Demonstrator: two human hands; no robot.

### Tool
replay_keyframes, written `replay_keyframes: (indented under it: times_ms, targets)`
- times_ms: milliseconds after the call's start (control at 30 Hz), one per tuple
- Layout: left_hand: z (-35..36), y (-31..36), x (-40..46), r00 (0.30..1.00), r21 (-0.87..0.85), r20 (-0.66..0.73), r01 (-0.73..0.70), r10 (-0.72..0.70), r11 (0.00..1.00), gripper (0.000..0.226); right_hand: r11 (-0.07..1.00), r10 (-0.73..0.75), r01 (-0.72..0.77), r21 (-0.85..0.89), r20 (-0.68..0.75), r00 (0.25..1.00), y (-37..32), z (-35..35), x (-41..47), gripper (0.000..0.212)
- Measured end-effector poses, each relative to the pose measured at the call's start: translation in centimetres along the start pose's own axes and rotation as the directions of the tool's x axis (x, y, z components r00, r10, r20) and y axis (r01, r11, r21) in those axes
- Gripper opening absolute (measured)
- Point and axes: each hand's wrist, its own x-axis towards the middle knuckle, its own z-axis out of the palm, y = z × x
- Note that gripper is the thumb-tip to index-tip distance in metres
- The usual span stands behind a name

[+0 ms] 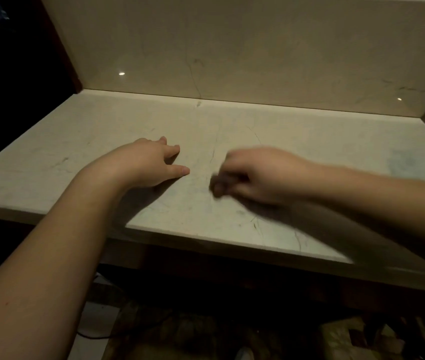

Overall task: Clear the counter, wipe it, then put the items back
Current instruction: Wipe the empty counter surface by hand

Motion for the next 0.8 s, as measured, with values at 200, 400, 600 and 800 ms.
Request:
replay_keyframes:
  times_ms: [200, 400, 600, 800]
  targets:
    - [-0.3, -0.1, 0.4, 1.0, -0.021, 0.014, 0.028, -0.027, 0.999, 0.07, 0.992, 0.099, -0.099, -0.079, -0.012, 0.995, 2.3, 0.0, 1.5, 0.028]
    - [-0.3, -0.1, 0.1, 0.999, -0.059, 0.001, 0.041, -0.041, 0.997, 0.071, 0.947, 0.283, -0.283, -0.154, -0.025, 0.959, 7.5, 0.0, 7.1, 0.021]
    - [-0.8, 0.5, 0.2, 0.996, -0.069, 0.014, 0.086, -0.085, 0.994, 0.07, 0.998, -0.03, 0.033, -0.046, 0.049, 0.998, 3.6, -0.2, 0.1, 0.036]
    - [-2.0, 3.3, 0.3, 0.999, -0.03, 0.029, 0.028, -0.027, 0.999, 0.056, 0.959, 0.252, -0.248, -0.136, 0.015, 0.968, 9.9, -1.3, 6.9, 0.017]
